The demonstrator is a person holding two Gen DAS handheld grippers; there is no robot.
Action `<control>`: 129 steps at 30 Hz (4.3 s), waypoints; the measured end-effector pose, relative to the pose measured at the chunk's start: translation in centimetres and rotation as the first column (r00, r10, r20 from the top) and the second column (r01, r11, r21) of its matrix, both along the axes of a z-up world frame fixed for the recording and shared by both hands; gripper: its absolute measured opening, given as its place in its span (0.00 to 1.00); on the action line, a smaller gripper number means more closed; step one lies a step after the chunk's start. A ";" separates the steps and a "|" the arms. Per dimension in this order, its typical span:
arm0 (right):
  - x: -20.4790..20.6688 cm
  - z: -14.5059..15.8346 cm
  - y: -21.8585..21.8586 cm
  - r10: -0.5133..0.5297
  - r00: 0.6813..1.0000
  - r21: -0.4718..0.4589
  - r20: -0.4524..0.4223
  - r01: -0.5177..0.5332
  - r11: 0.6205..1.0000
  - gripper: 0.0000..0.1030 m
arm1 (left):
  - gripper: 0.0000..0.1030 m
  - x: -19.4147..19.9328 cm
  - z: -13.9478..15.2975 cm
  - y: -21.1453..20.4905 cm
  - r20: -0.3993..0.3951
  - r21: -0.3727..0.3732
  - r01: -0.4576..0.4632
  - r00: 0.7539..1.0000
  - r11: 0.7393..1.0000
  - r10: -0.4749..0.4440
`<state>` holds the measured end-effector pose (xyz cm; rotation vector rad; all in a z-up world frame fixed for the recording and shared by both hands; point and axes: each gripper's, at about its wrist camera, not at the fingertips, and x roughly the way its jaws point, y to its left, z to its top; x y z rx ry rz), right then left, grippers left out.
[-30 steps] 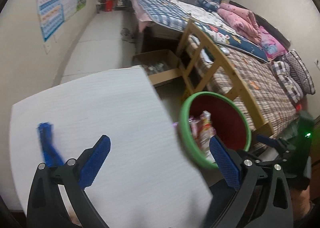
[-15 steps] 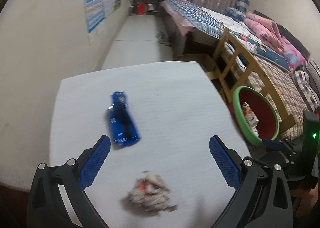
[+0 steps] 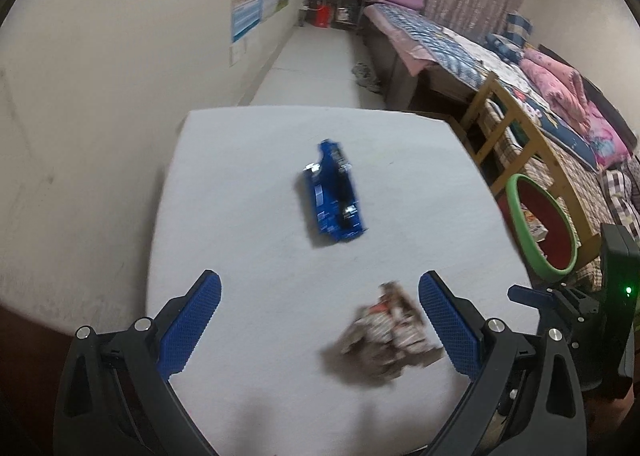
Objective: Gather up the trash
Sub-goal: 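Move both tools back over the blue wrapper and crumpled newspaper, then grasp the crumpled newspaper with the right gripper, then grasp the blue wrapper with the left gripper while the right holds the newspaper, then carry the blue wrapper and newspaper over the green bin with both grippers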
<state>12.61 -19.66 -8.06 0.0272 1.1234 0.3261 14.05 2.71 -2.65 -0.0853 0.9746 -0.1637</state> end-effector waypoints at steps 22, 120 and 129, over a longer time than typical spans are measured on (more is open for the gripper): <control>2.5 -5.0 9.3 0.149 0.987 -0.128 -0.061 -0.156 0.979 0.88 | 0.92 -1.4 -2.9 5.8 -0.060 -0.024 -0.108 0.992 0.994 0.107; 13.2 -0.6 -5.9 -0.131 0.990 -0.057 0.053 0.134 0.989 0.50 | 0.32 12.6 -6.4 -6.1 -0.144 0.072 0.033 0.989 0.997 -0.022; 9.6 0.6 -6.7 -0.137 0.988 -0.060 0.072 0.142 0.988 0.50 | 0.32 9.0 -4.5 -6.6 -0.119 0.083 0.054 0.992 0.995 -0.044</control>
